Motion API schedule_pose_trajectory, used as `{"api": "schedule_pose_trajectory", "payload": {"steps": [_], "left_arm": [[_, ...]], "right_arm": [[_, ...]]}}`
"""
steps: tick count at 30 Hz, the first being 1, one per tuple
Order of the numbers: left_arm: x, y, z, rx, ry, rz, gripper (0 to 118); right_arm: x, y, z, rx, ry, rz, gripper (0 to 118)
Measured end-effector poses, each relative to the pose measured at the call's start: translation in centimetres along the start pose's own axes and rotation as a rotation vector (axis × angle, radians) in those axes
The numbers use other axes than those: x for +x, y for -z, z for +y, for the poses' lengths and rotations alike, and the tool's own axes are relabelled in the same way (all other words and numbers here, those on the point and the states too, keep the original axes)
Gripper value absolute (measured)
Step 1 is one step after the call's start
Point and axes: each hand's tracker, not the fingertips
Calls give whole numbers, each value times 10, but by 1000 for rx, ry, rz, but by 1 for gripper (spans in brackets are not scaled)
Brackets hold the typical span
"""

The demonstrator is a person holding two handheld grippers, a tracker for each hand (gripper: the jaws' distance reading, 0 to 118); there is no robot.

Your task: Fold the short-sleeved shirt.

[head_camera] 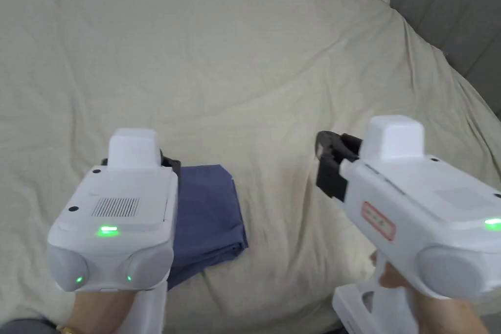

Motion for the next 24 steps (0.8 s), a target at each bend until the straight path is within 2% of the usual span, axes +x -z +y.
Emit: {"api": "schedule_pose_trajectory", "payload": {"steps": [2,5,7,9,12,13,15,17,19,21,22,23,24], "left_arm": [[-17,-7,0,26,24,72,6],[-45,-16,-1,11,-33,85,6],[-59,-22,-7,13,-68,102,6],[-68,-26,-12,-8,-62,118,6],[-77,-24,-20,-51,-73,133,6],[-79,-22,-22,-66,-86,132,6],[-83,-15,-24,-91,-108,120,8],[-87,-7,-22,-110,-123,82,10],[-91,2,-18,-123,-138,39,49],[-101,12,-15,-146,-204,-24,96],[-105,18,-14,-167,-222,-36,109],[-108,23,-14,-177,-250,-48,117],[-114,32,-15,-199,-271,-79,118]], "right_arm": [[-28,29,-8,-25,-62,18,2],[-63,79,-28,-88,-80,91,2],[-83,111,-45,-160,-91,103,2],[-93,142,-69,-255,-77,131,2],[-100,179,-109,-452,-122,70,2],[-98,184,-120,-489,-107,72,1],[-97,172,-117,-373,-80,77,2],[-99,172,-111,-407,-79,71,2],[-94,175,-112,-415,-89,84,2],[-93,173,-110,-413,-73,90,2],[-92,173,-110,-414,-72,92,2],[-92,172,-110,-413,-68,94,2],[-93,173,-111,-413,-65,94,2]]}}
